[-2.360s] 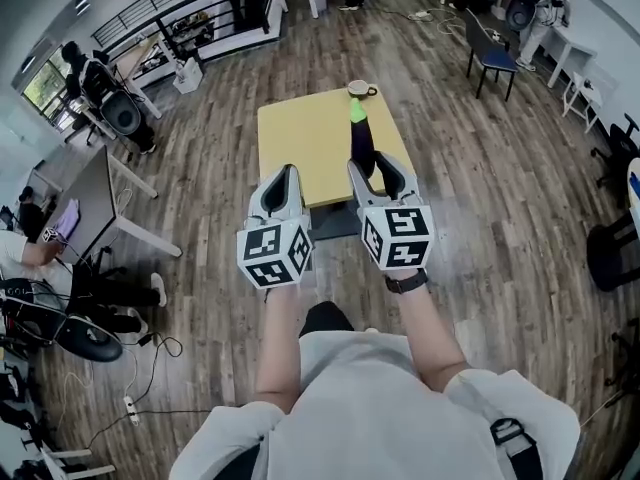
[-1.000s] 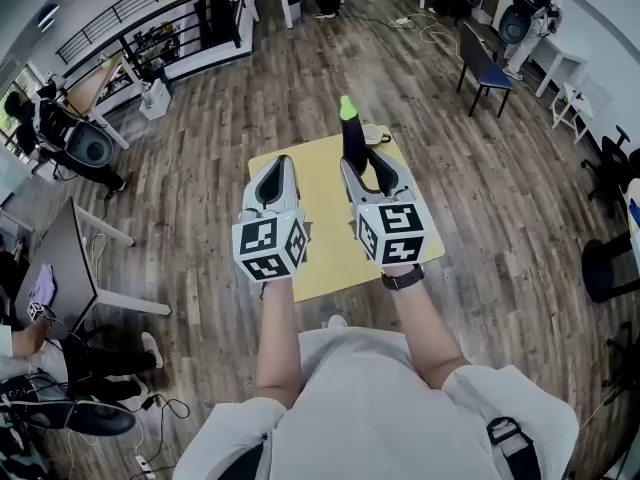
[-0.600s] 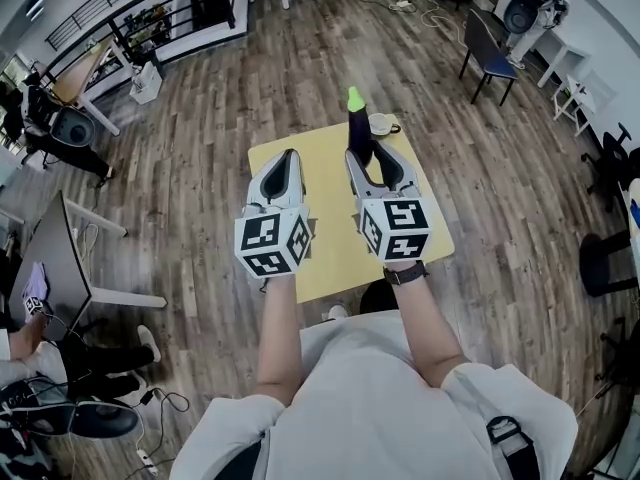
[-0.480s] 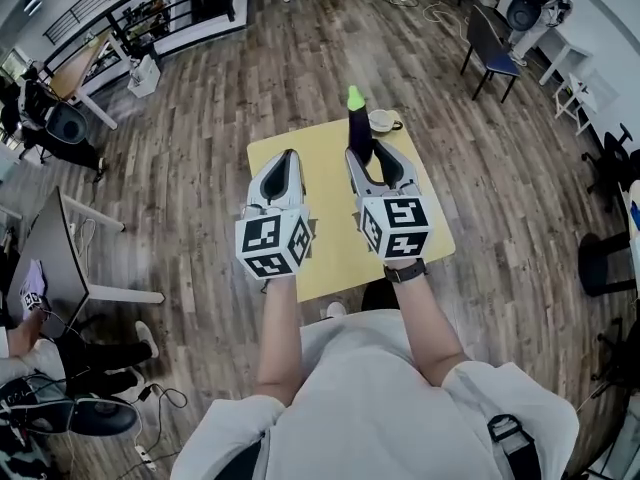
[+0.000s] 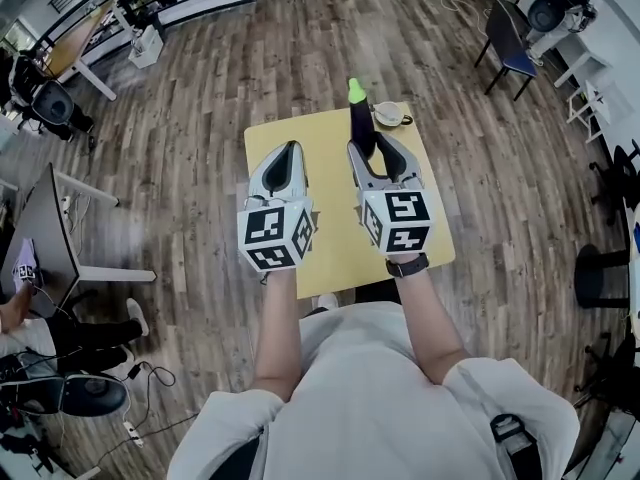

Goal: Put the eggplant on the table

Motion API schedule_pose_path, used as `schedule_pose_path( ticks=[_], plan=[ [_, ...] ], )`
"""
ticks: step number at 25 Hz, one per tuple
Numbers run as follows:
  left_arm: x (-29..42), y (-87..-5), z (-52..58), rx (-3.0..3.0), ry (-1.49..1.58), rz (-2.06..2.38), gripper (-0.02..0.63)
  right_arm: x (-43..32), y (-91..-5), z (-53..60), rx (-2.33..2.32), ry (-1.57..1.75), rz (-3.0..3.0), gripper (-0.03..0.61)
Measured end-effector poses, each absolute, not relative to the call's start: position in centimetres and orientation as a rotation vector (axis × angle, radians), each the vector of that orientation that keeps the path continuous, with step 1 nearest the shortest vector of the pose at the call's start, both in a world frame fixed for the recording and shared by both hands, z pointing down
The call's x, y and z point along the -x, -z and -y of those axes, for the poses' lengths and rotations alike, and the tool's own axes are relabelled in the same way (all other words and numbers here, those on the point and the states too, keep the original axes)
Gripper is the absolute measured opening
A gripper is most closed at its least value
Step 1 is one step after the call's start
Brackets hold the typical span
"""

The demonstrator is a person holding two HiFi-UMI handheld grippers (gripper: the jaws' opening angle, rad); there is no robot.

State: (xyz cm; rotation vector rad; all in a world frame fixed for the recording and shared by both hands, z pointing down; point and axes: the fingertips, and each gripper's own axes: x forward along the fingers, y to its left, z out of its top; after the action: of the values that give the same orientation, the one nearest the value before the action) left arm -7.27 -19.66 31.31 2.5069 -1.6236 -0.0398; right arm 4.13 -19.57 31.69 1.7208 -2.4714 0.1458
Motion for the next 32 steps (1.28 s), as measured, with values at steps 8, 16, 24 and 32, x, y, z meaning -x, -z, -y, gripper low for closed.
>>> schedule_pose_path(
  ticks=[8, 16, 24, 32],
  plan=[
    [6.6, -34.4, 22.0, -2.450, -0.040, 1.625, 0.009, -4.6, -34.9, 22.4, -1.661, -0.243, 2.456, 0.183],
    [6.7, -38.2, 23.3, -2.392, -0.073, 1.589, 0.009, -4.5, -38.9, 24.1, -1.620, -0.343, 2.412, 0.183],
    [6.9, -42.1, 24.6, -2.347, -0.155, 1.602, 0.009, -4.6, -43.6, 25.2, -1.575, -0.403, 2.338, 0.183],
    [6.4, -46.5, 25.9, -2.304, -0.205, 1.572, 0.009, -5.0, -47.2, 26.8, -1.553, -0.488, 2.301, 0.183]
  ],
)
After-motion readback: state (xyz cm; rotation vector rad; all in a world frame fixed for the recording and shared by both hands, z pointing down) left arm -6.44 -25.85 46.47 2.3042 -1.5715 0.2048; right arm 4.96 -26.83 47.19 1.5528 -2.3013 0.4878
